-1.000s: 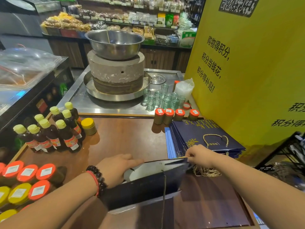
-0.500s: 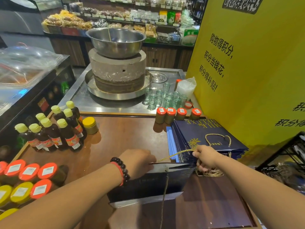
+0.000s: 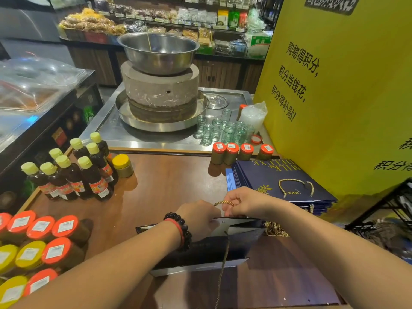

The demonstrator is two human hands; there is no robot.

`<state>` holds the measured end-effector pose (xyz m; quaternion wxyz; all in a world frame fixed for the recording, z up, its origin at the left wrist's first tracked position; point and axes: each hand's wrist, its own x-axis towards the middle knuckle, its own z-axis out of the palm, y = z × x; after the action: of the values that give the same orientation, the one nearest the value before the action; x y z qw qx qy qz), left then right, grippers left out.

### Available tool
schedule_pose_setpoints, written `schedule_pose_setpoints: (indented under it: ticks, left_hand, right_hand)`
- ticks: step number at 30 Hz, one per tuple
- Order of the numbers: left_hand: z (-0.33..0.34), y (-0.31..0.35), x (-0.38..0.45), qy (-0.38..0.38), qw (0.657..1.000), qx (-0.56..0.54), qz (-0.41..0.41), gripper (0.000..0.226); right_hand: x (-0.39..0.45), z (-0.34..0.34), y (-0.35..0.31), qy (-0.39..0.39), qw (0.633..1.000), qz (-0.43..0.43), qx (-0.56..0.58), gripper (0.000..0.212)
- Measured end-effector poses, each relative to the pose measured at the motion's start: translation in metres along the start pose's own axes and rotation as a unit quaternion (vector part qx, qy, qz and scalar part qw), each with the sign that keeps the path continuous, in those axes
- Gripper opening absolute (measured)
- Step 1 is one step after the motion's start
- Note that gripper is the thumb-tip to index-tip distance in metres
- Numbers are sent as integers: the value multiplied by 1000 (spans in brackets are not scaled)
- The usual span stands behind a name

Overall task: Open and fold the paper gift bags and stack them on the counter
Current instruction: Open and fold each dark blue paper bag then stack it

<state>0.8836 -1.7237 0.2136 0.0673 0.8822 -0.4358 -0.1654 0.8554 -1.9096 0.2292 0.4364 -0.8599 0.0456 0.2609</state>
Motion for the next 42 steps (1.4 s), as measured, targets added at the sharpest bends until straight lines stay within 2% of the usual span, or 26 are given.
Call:
schedule_pose_setpoints:
  ticks: [5,10,16,19,26,33,42]
  left_hand:
    - [4,2,-3,4,1000,-2,12,21]
    - [7,1,-9,15,1000,-8,22,19]
    - [7,5,-9,15,1000,-2,16,20]
    - [8,6,-10,17,1000,-3,12,22]
    - [7,9,-10,4,1000,7,-5,24]
    - [6,14,-11,-8,999,44,-12,29]
    - [6,13,-12,-21,998,64,7,25]
  right_hand:
    - [0,-1,2,-13,999,30,18,7]
    - [-2,3,5,-9,994,46,99,13]
    - [-5,5,6,24,1000,3,-8,13]
    - [-5,7,8,35,999,1,-5,18]
    - [-5,8,4,7,1000,4,-28,19]
    - [-3,11,-3,-31,989,-17,-144,21]
    - [-5,11,-7,-46,989,-9,-141,33]
